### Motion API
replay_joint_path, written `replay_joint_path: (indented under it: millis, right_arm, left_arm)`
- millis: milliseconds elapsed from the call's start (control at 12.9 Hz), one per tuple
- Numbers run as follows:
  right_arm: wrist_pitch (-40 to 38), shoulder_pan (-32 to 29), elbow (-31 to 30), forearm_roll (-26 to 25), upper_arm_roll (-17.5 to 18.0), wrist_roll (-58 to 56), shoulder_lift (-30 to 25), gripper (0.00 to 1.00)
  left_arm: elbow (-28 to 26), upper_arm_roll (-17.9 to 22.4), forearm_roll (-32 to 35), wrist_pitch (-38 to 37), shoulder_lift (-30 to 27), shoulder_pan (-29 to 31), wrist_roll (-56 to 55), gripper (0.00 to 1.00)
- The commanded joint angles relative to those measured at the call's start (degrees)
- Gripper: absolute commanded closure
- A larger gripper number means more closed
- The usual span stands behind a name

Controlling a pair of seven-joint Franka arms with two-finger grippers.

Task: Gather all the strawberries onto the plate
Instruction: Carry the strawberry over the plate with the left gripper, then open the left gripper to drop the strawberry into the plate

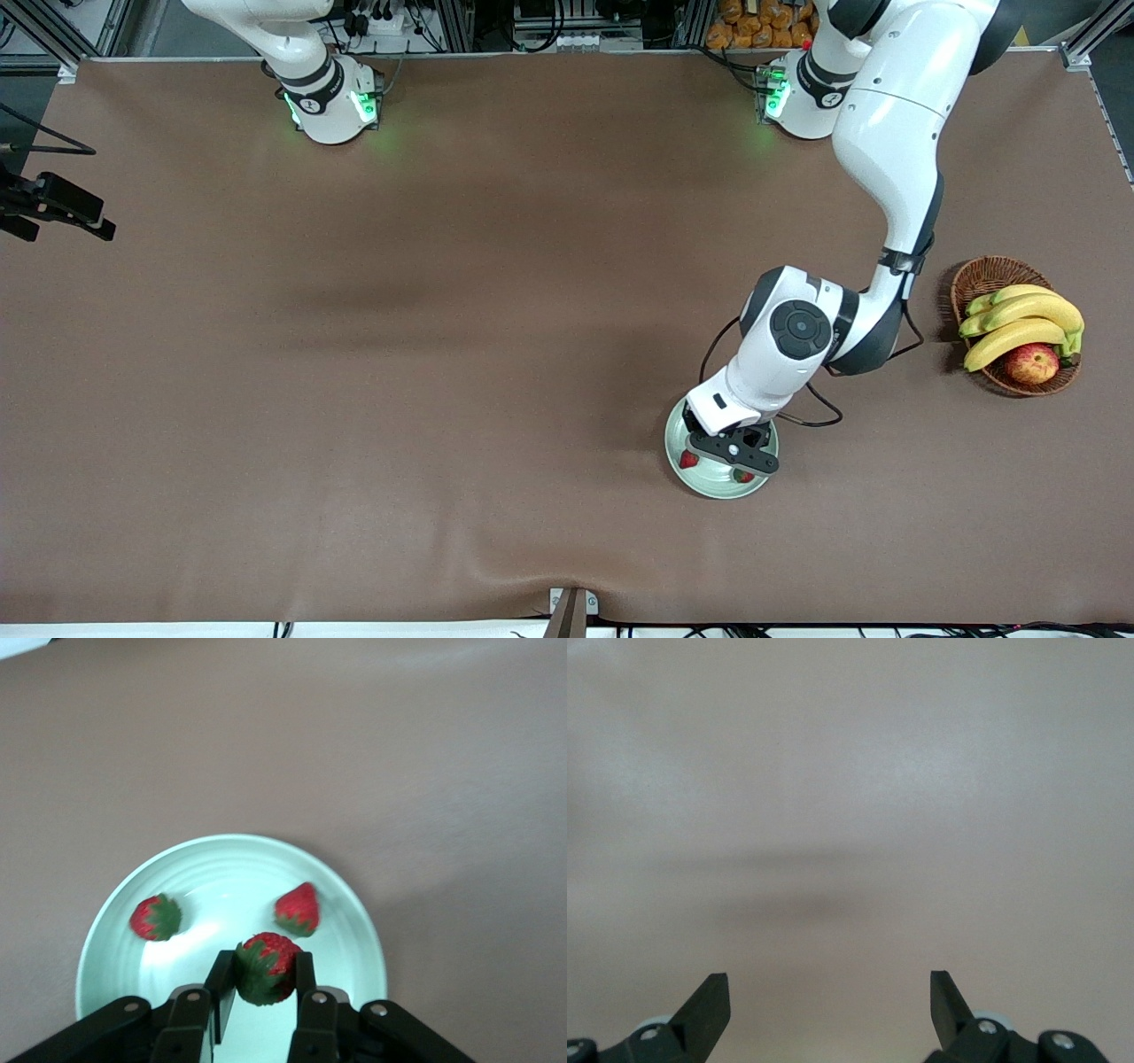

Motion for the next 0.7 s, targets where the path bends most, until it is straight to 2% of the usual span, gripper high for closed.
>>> replay_joint_path:
  millis: [0, 77, 155, 619]
  right_arm:
    - [-0.1, 0.3, 0.8, 0.7, -0.1, 0.9, 0.2, 0.00]
    - [-0.4, 0.3, 0.8, 0.7, -0.1, 1.0, 0.2, 0.00]
    - [-0.9, 0.3, 0.7, 0.3, -0.1, 1.0, 0.2, 0.00]
    - [-2.1, 0.2, 0.8, -0.5, -0.2, 1.4, 0.0, 0.00]
  left_arm:
    - [-1.7, -0.8, 1.8, -0.5, -0.4, 1.8, 0.6, 0.30]
    - [-1.8, -0.8, 1.8, -0.5, -0.4, 2.1, 0.7, 0.05]
    - [-2.0, -0.8, 1.9, -0.5, -0.4, 2.7, 0.7, 0.00]
    - [-1.8, -0.2, 1.9, -0.4, -0.3, 2.8, 0.6, 0.00]
